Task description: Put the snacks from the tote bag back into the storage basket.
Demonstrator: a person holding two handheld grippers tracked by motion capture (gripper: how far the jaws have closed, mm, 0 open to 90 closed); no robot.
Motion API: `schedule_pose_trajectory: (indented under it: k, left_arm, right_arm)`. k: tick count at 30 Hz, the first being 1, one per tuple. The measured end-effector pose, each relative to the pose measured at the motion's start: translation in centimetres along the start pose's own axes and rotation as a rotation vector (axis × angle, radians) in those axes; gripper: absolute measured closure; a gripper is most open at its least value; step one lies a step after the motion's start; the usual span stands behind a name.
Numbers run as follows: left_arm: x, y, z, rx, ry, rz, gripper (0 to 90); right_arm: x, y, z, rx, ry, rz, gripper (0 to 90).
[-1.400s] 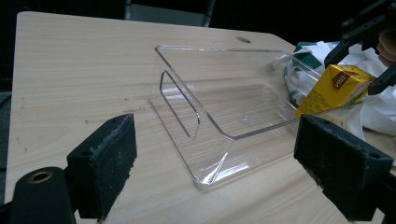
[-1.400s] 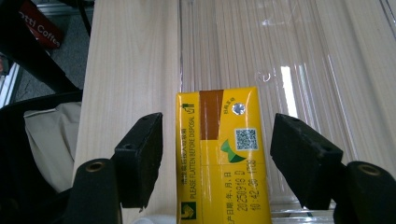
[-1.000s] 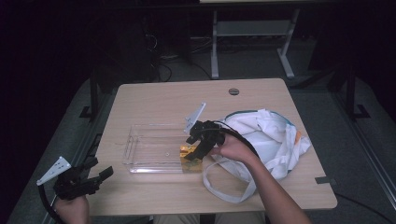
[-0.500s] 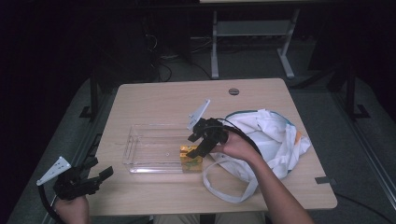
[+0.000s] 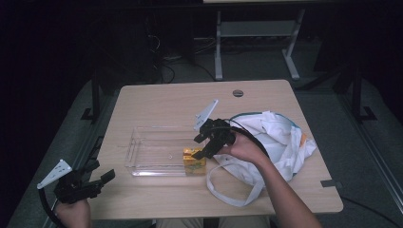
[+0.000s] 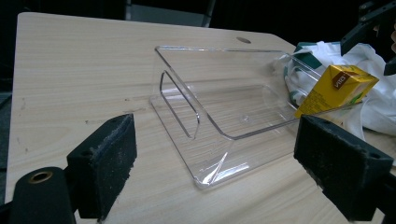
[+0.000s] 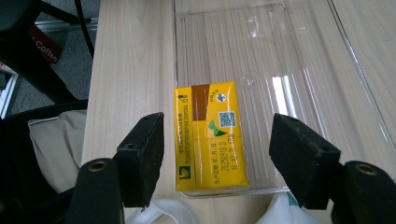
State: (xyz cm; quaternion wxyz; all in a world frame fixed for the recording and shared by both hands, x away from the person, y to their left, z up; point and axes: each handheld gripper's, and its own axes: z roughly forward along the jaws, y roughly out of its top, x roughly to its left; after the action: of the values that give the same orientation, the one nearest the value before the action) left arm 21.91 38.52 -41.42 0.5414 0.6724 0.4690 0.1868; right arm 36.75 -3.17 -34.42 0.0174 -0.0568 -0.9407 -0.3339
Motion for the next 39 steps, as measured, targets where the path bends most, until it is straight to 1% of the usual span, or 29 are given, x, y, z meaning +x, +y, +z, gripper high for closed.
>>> schedule_pose_trajectory:
  k: [15, 21, 22, 30, 39]
  left_arm:
    - [0.0, 0.0, 0.0, 0.002, 0.001, -0.001, 12.6]
    - [0.0, 0.0, 0.0, 0.002, 0.002, 0.0, 12.7]
    - [0.0, 0.0, 0.0, 0.002, 0.003, 0.0, 12.6]
    - [0.0, 0.0, 0.1, 0.004, 0.001, 0.002, 12.7]
    - [0.0, 0.0, 0.1, 0.004, 0.001, 0.004, 12.7]
  right_arm:
    - [-0.2, -0.9, -1.0, -0.016, -0.01, 0.018, 34.8]
    - [-0.3, -1.2, -1.5, -0.024, -0.014, 0.033, 34.7]
    - [-0.3, -1.3, -1.6, -0.023, -0.016, 0.029, 34.7]
    - [-0.4, -1.9, -2.3, -0.032, -0.015, 0.042, 34.6]
    - [-0.5, -2.7, -2.8, -0.037, -0.028, 0.059, 34.3]
